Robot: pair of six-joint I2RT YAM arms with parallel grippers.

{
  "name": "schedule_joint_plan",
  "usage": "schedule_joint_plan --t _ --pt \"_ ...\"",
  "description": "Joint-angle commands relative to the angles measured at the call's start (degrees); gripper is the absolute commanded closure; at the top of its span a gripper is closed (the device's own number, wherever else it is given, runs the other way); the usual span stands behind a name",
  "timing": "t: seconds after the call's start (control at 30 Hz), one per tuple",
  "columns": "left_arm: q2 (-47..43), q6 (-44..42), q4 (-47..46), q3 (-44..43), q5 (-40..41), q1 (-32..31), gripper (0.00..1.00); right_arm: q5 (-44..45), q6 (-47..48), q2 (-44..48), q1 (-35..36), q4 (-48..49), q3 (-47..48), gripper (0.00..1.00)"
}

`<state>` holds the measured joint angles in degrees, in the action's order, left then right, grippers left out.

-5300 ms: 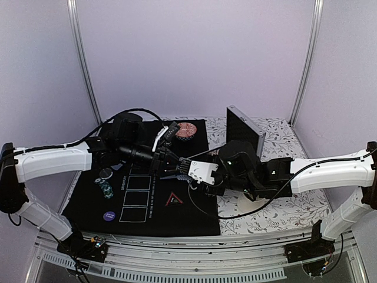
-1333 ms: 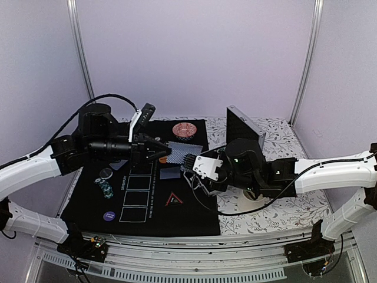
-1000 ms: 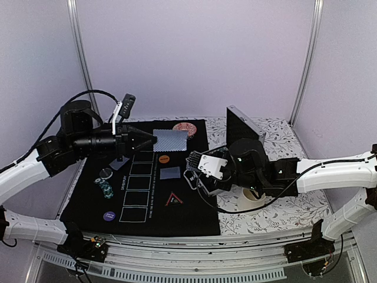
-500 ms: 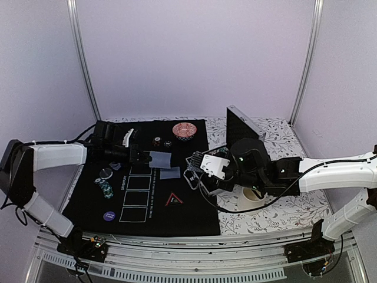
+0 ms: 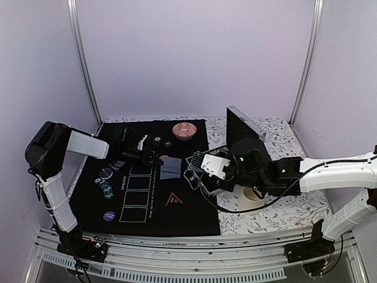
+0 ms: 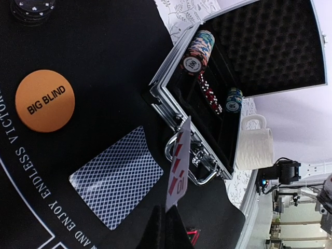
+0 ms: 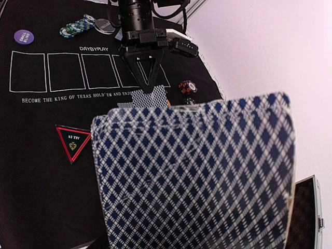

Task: Distribute texas hold em gaming equipment
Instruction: Distribute the poker card in the big blind area.

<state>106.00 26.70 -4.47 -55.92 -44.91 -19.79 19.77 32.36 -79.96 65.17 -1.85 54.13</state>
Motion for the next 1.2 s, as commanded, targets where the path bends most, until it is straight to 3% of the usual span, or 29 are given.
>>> schedule_joint_plan --t 0.0,0.63,0.93,1.17 --pt "3.25 1.91 -3.61 -1.68 -1.95 0.50 1.00 0.01 -0.97 1.66 -0.22 0.19 -0.41 0.55" --pt "8.86 3.10 -2.83 -1.38 0.17 0.92 1.00 -0.34 -0.74 1.57 -0.22 0.15 -0.14 0.55" --pt "7.22 1.38 0.60 -2.08 3.49 0.94 0.76 -0.43 -0.72 1.52 -0.24 -0.16 0.20 0.56" --pt "0.29 0.10 4.71 -1.73 9.38 0.66 0.56 -0.61 -0.63 0.98 -0.22 -0.60 0.98 0.55"
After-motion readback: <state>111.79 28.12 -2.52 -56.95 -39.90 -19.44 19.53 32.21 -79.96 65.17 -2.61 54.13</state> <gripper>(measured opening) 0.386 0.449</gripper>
